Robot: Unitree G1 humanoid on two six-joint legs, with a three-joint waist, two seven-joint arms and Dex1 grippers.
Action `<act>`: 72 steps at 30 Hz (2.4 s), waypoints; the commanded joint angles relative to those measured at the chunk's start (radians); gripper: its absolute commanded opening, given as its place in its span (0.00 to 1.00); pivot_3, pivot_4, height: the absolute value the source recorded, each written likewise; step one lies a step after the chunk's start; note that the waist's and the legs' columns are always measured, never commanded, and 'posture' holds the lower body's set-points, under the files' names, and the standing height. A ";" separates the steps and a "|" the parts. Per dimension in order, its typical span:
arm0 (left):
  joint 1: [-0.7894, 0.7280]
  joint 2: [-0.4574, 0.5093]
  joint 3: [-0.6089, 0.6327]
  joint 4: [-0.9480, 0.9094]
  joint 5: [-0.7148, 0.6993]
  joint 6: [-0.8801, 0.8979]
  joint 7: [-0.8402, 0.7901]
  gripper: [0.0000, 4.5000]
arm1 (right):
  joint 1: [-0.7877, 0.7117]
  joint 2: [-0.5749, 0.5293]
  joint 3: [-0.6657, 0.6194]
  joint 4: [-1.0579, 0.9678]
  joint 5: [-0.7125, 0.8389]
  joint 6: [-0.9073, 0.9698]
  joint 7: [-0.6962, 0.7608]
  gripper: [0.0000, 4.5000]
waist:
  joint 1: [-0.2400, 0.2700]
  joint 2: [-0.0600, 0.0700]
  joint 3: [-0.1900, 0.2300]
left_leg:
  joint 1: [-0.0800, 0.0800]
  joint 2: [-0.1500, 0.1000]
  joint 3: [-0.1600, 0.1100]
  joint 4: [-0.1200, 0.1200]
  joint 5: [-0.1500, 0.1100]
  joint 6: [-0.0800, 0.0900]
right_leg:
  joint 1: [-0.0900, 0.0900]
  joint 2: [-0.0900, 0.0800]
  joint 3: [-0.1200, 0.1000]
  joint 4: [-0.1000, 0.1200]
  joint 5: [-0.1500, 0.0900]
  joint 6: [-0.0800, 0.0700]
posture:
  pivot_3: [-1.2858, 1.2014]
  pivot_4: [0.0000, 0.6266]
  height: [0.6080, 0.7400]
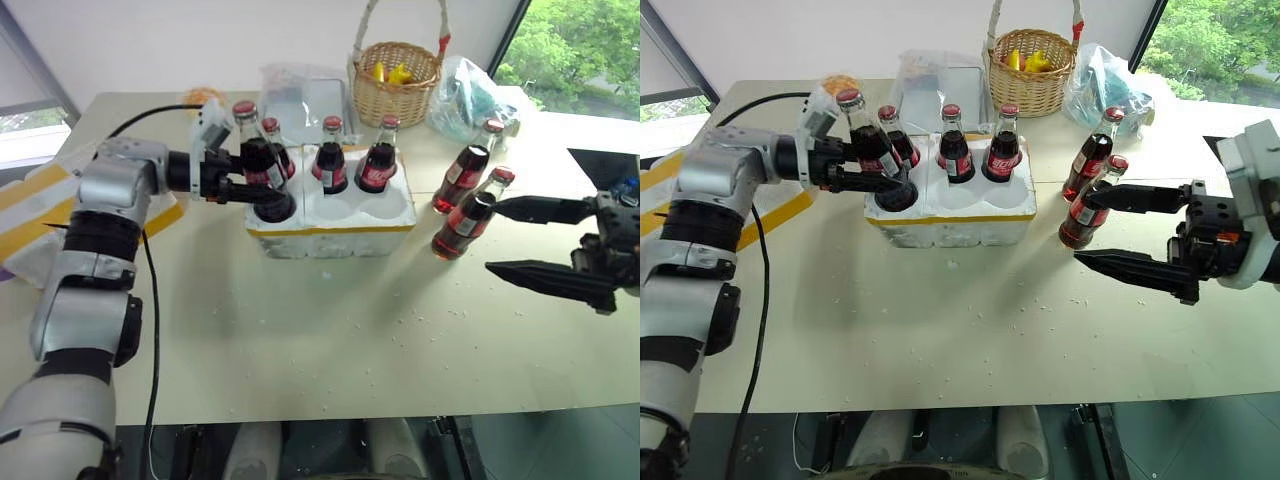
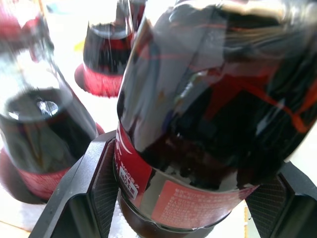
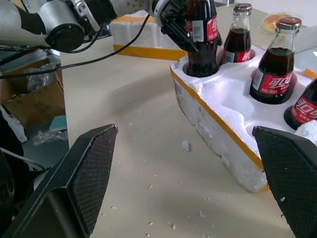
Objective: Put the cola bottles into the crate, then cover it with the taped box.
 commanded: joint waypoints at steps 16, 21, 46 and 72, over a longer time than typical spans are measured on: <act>0.050 0.054 0.049 -0.095 0.070 -0.087 -0.060 0.98 | 0.043 0.053 0.005 0.032 -0.115 -0.142 -0.007 1.00 | -0.004 0.000 0.000 | -0.005 0.000 0.000 0.012 -0.003 0.005 | 0.000 0.000 0.000 0.002 0.001 0.002 | 0.52 0.24 0.98; 0.191 0.223 0.181 -0.386 -0.059 0.110 -0.074 0.98 | 0.086 0.092 -0.014 0.061 -0.159 -0.156 -0.047 1.00 | -0.003 0.000 0.000 | -0.005 0.000 -0.001 0.011 -0.003 0.005 | -0.001 0.000 0.000 0.004 0.001 0.002 | 0.52 0.24 0.98; 0.777 0.327 0.564 -1.179 -0.614 0.561 0.324 0.98 | -0.002 0.372 0.212 0.246 -0.354 -0.242 -0.379 1.00 | -0.001 0.000 -0.001 | 0.003 0.001 0.000 0.011 -0.004 0.005 | 0.009 0.000 0.000 -0.001 -0.001 -0.003 | 0.52 0.24 0.98; 0.756 0.353 0.541 -1.213 -0.712 0.541 0.458 0.99 | -0.249 0.519 0.355 0.579 -0.554 -0.411 -0.431 0.94 | -0.005 0.001 0.000 | 0.003 0.001 -0.001 0.010 -0.004 0.005 | 0.009 0.001 0.000 -0.001 -0.001 -0.003 | 0.52 0.24 0.98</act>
